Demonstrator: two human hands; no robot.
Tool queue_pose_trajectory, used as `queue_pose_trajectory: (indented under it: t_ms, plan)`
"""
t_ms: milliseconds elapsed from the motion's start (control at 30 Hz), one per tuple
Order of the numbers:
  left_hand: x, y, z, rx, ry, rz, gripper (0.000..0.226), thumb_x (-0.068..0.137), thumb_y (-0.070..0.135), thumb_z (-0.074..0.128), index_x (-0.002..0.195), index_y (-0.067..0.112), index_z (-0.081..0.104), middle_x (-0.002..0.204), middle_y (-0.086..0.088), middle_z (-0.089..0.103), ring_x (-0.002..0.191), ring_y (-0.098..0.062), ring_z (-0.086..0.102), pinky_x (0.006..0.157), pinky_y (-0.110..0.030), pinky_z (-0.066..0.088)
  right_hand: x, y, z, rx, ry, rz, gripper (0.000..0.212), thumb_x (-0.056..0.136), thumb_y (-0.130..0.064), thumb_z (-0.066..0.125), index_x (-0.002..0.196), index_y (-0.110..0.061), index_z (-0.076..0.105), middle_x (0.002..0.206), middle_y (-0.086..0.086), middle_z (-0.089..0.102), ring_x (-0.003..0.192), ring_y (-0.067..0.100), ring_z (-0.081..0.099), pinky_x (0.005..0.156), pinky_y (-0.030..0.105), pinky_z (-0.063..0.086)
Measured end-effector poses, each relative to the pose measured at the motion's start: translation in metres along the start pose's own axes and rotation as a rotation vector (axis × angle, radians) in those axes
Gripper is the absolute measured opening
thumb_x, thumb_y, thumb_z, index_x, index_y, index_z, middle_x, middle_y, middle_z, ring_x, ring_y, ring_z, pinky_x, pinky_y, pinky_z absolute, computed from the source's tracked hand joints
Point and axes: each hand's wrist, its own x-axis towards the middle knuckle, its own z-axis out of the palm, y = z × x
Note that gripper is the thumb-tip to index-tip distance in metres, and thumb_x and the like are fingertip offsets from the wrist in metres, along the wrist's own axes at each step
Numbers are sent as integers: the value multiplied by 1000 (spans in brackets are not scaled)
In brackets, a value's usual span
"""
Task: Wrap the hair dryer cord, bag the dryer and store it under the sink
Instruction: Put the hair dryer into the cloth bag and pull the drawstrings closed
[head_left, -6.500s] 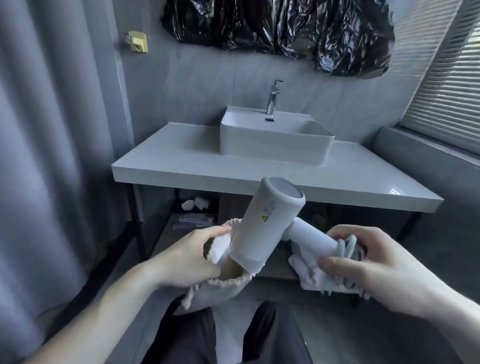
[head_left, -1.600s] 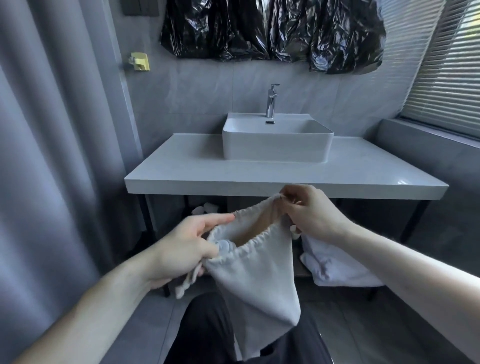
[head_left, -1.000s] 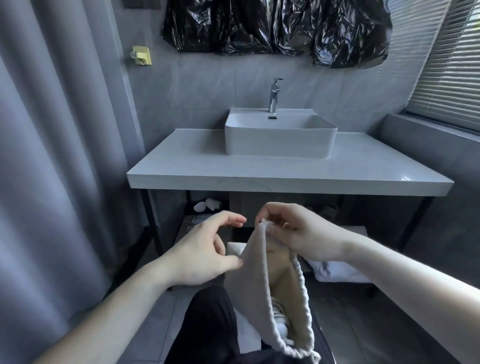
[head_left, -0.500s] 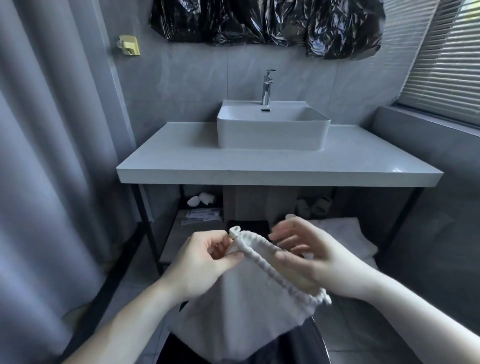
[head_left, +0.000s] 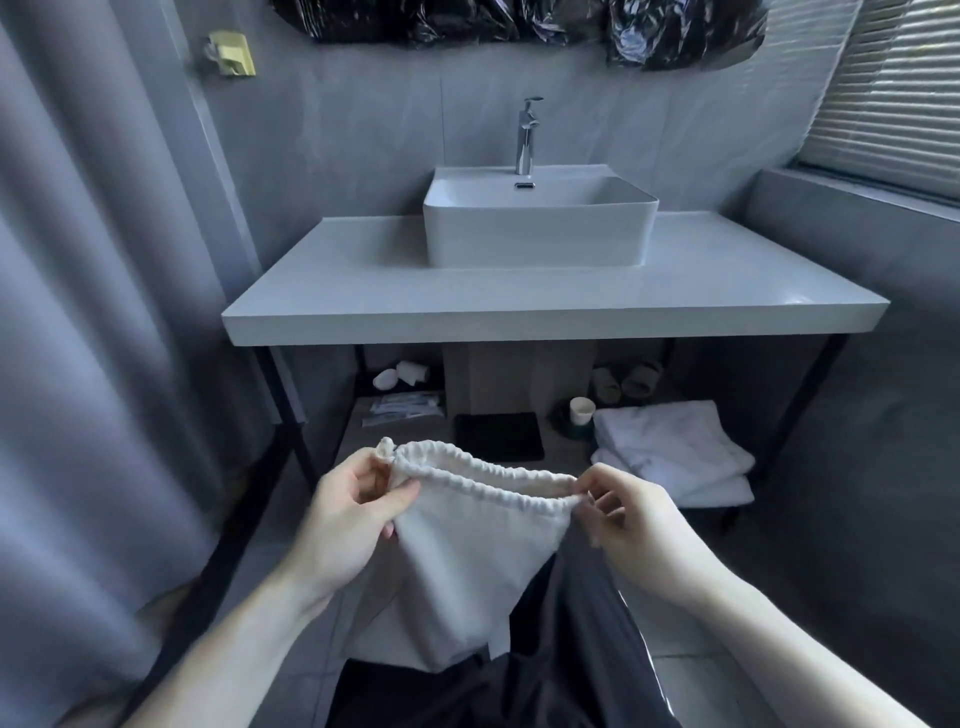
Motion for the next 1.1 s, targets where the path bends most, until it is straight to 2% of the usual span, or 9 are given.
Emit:
queue_pose_trajectory:
  t_ms: [100, 133, 233, 367, 533, 633, 767, 933, 1100]
  plan:
    - [4, -3, -14, 199, 60, 44, 58, 91, 12, 75, 134, 45, 55, 71, -7, 67, 55, -13, 60, 67, -38, 60, -1, -13, 5, 50, 32, -73, 14, 104, -9, 63, 93, -18, 64, 65, -23, 57, 53, 2, 48, 55, 9, 38]
    - [5, -2, -18, 280, 39, 60, 64, 92, 7, 72, 136, 51, 55, 75, -5, 71, 56, -13, 63, 69, -40, 63, -2, -16, 7, 51, 34, -97, 15, 105, -9, 61, 94, -18, 64, 67, -25, 57, 55, 2, 48, 56, 9, 38]
    - [7, 2, -27, 411, -47, 55, 41, 97, 8, 66, 116, 43, 76, 75, 8, 76, 61, -10, 69, 74, -40, 66, -1, -18, 12, 68, 34, -104, 18, 106, -7, 59, 96, -20, 65, 74, -27, 63, 59, 1, 53, 59, 9, 40]
    - [7, 2, -36, 596, -69, 92, 18, 103, 28, 66, 107, 38, 80, 75, 18, 78, 64, -7, 74, 70, -26, 60, -1, -14, 12, 93, 79, -83, 18, 104, -8, 64, 94, -22, 68, 76, -23, 66, 63, 3, 56, 63, 11, 44]
    - [16, 7, -42, 805, -101, 116, 18, 100, 34, 68, 84, 37, 76, 74, 26, 74, 64, -3, 69, 70, -32, 59, 1, -14, 1, 95, 141, -52, 21, 98, -7, 73, 88, -26, 72, 78, -4, 72, 63, 9, 60, 63, 14, 48]
    - [23, 13, -40, 955, -96, 159, 21, 101, 42, 64, 83, 33, 67, 65, 34, 66, 63, -5, 60, 61, -31, 48, 4, -14, -11, 244, 189, 22, 22, 98, -2, 70, 86, -21, 71, 71, -2, 73, 60, 7, 58, 65, 19, 51]
    - [36, 24, -39, 936, -44, 226, 23, 101, 44, 62, 79, 38, 61, 57, 23, 59, 61, -6, 55, 60, -32, 44, 5, -12, -20, 438, 208, 66, 18, 102, 2, 64, 90, -11, 69, 73, 8, 73, 63, 10, 63, 67, 34, 52]
    - [49, 46, -43, 839, 30, 311, 21, 101, 41, 63, 81, 35, 63, 67, 14, 68, 67, -17, 66, 70, -38, 56, 8, -24, -35, 721, 358, 71, 22, 104, 4, 60, 90, -11, 67, 63, -5, 70, 54, 4, 60, 55, 14, 52]
    - [58, 69, -53, 821, 146, 416, 24, 101, 40, 65, 77, 39, 61, 65, 10, 70, 66, -21, 69, 68, -42, 57, 19, -40, -59, 947, 451, 86, 23, 106, 2, 58, 93, -16, 66, 59, -7, 66, 46, 4, 54, 45, 18, 44]
